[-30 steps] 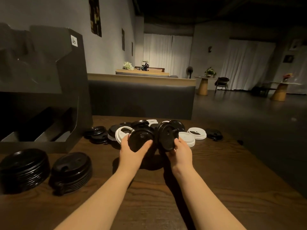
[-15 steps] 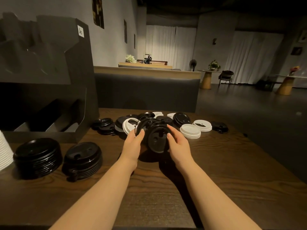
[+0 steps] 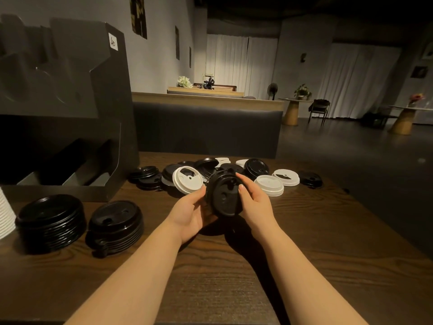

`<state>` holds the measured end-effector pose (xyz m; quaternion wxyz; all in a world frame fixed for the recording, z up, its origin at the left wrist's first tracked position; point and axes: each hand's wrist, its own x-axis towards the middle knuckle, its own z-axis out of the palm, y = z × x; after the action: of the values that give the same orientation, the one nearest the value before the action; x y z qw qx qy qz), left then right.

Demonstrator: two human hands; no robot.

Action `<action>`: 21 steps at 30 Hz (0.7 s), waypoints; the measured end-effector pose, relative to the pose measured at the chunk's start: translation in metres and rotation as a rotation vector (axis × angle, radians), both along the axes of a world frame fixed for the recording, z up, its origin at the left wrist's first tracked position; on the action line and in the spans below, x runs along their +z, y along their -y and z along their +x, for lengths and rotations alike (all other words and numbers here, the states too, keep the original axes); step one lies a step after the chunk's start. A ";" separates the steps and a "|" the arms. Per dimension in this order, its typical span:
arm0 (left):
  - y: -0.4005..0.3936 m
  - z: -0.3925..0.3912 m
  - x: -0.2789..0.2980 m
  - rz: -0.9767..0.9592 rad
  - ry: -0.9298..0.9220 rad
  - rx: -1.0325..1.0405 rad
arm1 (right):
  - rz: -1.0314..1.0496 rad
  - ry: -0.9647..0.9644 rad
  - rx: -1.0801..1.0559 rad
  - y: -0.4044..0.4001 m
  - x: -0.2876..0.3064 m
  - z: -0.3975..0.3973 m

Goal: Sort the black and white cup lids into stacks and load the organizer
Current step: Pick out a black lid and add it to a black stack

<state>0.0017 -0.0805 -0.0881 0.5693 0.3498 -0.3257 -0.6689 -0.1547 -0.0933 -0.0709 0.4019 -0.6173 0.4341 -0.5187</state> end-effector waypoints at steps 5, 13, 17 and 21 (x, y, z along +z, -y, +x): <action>0.000 0.001 -0.001 -0.032 -0.006 -0.040 | -0.034 -0.042 -0.015 0.002 0.000 -0.002; -0.003 -0.009 0.002 -0.036 0.013 -0.059 | -0.123 -0.097 -0.151 -0.002 -0.010 0.007; -0.003 -0.010 0.001 -0.038 -0.011 -0.077 | -0.097 -0.087 -0.154 -0.001 -0.011 0.006; -0.005 -0.009 0.005 -0.010 -0.053 -0.054 | -0.133 -0.095 -0.178 -0.003 -0.011 0.009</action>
<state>-0.0076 -0.0751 -0.0834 0.5614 0.3202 -0.3230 -0.6914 -0.1461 -0.0900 -0.0818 0.2913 -0.6255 0.4704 -0.5501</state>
